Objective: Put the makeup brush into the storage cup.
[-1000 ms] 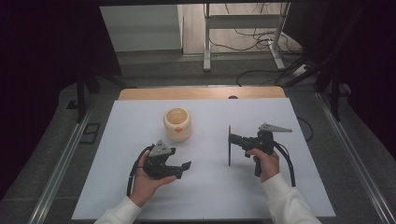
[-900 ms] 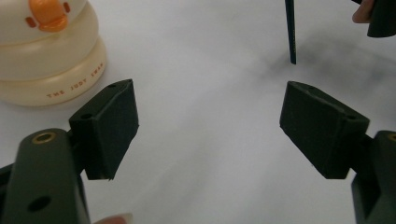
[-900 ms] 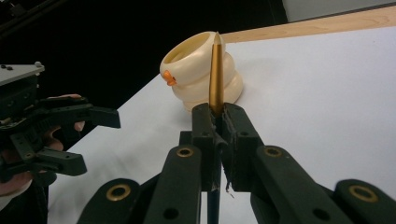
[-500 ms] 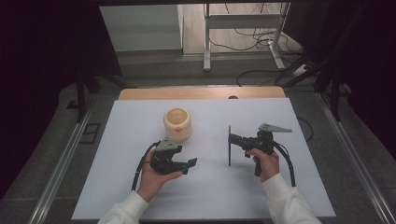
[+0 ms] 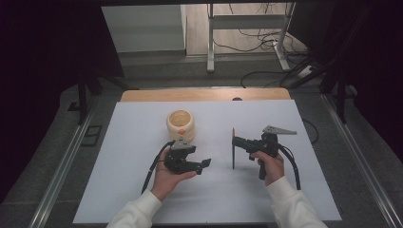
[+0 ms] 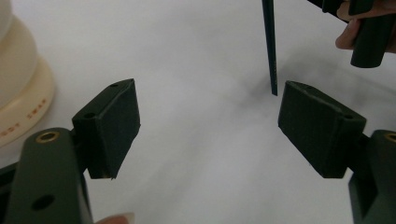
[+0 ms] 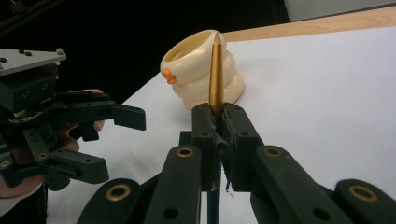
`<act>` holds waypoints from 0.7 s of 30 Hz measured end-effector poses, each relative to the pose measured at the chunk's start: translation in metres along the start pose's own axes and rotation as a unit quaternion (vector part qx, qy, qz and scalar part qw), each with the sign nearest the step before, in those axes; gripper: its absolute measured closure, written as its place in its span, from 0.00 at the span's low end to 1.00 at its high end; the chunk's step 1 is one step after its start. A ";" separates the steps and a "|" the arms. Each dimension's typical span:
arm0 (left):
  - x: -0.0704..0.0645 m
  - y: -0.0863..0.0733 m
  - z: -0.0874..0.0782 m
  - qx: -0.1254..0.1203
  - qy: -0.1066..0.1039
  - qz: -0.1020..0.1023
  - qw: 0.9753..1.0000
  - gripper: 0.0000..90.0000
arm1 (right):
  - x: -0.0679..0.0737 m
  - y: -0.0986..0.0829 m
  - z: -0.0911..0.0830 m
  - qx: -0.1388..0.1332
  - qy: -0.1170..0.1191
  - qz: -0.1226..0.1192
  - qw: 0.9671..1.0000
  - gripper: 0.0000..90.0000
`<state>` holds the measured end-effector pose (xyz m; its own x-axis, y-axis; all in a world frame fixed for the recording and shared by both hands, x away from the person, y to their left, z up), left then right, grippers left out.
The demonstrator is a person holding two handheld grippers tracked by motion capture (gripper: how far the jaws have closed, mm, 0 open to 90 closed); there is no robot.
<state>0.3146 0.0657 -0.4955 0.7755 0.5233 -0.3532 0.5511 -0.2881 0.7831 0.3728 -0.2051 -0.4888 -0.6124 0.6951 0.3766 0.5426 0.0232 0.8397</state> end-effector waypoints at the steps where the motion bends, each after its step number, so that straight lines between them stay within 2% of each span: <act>1: -0.001 0.002 0.003 0.002 -0.001 0.000 1.000 0.24 | 0.000 0.000 0.000 0.001 0.000 -0.001 1.000 0.94; 15: 0.002 0.009 0.024 0.005 -0.007 -0.007 1.000 0.24 | 0.000 -0.001 0.001 0.001 0.001 0.000 1.000 0.94; 18: 0.002 0.011 0.027 0.003 -0.017 -0.014 1.000 0.24 | 0.000 -0.001 0.001 0.001 0.001 0.000 1.000 0.94; 21: 0.000 0.014 0.032 0.005 -0.022 -0.012 1.000 0.24 | 0.000 -0.001 0.001 -0.001 0.002 0.000 1.000 0.94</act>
<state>0.3318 0.0362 -0.5009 0.7743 0.4942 -0.3952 0.5733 -0.2835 0.7688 0.3731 -0.2043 -0.4897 -0.6143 0.6926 0.3780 0.5419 0.0222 0.8401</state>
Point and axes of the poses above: each handheld gripper's, and its own axes: z roughly forward along the jaws, y roughly out of its top, x roughly to its left, the point moved 2 cm from there along z, roughly forward along the jaws, and after that the axes turned 12 degrees about -y, right-handed, at the moved point
